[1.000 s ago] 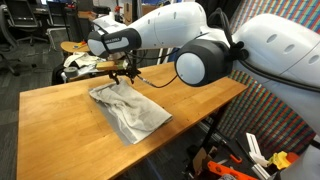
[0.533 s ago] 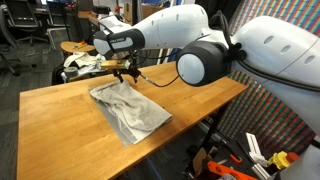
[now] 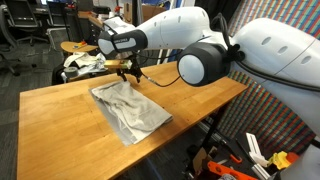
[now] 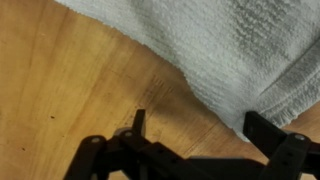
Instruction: Fold the cloth on the table
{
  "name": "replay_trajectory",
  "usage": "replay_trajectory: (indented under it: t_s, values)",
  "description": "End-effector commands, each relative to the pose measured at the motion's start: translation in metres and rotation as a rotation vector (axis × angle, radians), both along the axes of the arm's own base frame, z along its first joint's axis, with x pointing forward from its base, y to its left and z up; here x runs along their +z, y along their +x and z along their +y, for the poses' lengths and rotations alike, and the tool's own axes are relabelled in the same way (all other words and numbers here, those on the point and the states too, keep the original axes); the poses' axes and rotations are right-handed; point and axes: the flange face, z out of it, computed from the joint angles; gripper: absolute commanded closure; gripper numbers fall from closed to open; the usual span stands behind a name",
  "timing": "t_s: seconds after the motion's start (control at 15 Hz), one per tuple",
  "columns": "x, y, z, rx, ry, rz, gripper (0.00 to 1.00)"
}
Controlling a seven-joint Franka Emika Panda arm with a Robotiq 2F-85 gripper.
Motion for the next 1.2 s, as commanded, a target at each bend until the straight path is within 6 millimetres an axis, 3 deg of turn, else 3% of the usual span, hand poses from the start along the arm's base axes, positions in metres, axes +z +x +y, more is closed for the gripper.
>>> replay_trajectory:
  t_s: [0.0, 0.8, 1.13]
  values:
    - [-0.004, 0.003, -0.015, -0.053, -0.017, -0.011, 0.0]
    - [0.0, 0.011, -0.06, -0.227, -0.009, -0.074, 0.0]
    - [0.029, 0.017, -0.059, -0.09, 0.074, -0.09, 0.0]
